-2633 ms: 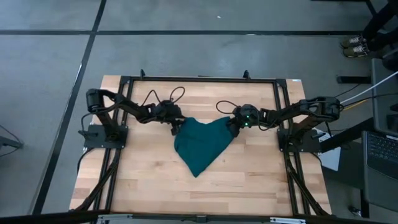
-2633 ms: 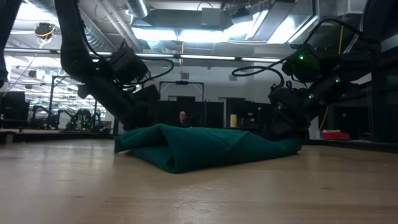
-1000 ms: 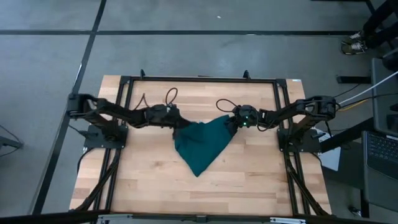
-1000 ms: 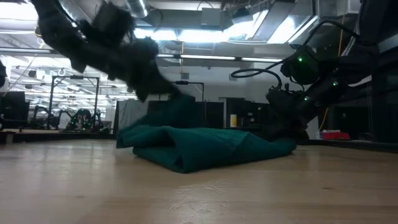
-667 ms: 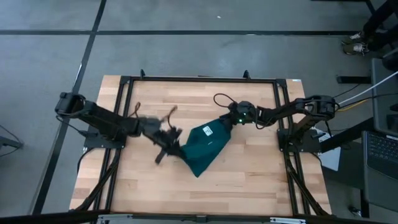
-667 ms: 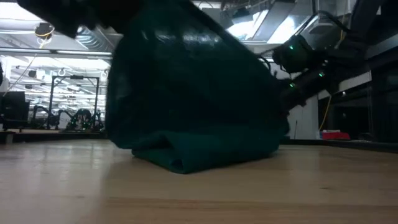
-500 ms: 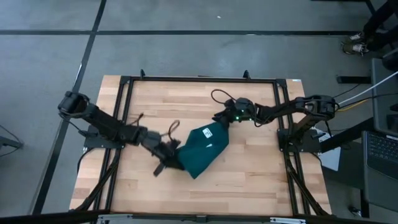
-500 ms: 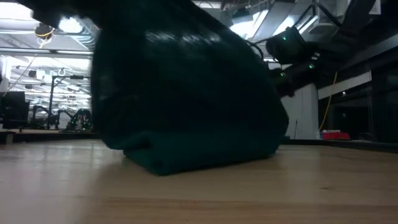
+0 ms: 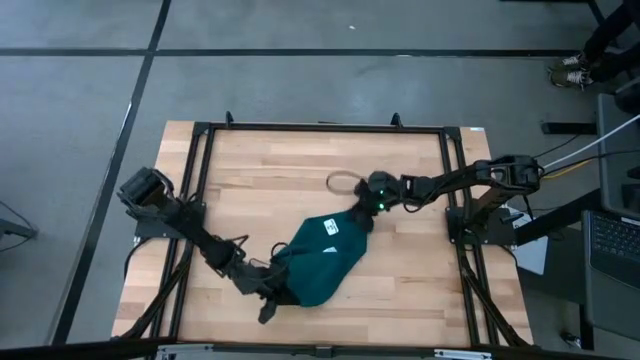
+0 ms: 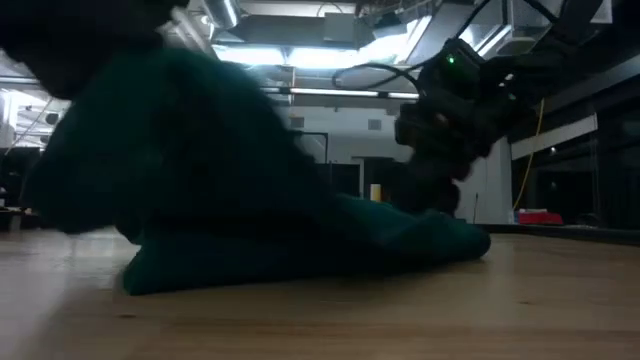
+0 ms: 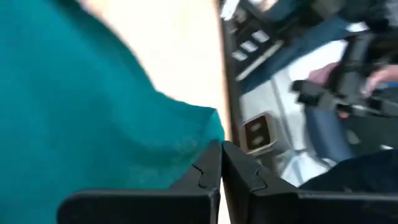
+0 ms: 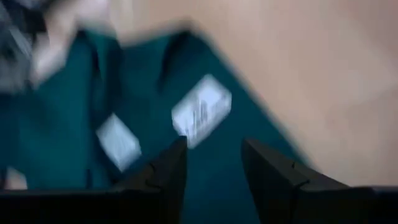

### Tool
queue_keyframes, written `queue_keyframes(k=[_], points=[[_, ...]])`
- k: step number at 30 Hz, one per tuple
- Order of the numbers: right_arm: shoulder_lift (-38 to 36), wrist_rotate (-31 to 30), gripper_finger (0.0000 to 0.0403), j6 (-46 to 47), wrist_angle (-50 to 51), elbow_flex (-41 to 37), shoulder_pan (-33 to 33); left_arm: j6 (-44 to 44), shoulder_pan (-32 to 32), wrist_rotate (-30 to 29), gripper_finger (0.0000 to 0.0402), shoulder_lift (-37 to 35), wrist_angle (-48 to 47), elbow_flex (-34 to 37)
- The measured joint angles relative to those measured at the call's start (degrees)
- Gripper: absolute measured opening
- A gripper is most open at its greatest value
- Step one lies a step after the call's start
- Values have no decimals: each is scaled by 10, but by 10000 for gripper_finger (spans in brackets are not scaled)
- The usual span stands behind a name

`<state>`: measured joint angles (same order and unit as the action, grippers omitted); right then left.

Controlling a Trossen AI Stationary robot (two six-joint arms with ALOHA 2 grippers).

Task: Fold microfiber towels
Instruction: Fold the blue napkin

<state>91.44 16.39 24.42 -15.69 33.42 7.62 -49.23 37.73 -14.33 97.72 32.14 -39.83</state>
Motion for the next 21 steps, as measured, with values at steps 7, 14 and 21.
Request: queue_keyframes(k=[7, 14, 21], points=[[0, -47, 164, -30, 12, 8, -10, -76, 45, -15, 2, 19, -32, 0], [39, -27, 160, -28, 15, 32, -37, -146, 85, -75, 2, 21, 7, -2], [126, 12, 142, -42, -30, 120, -124, -205, 82, -117, 2, 21, -91, -2]])
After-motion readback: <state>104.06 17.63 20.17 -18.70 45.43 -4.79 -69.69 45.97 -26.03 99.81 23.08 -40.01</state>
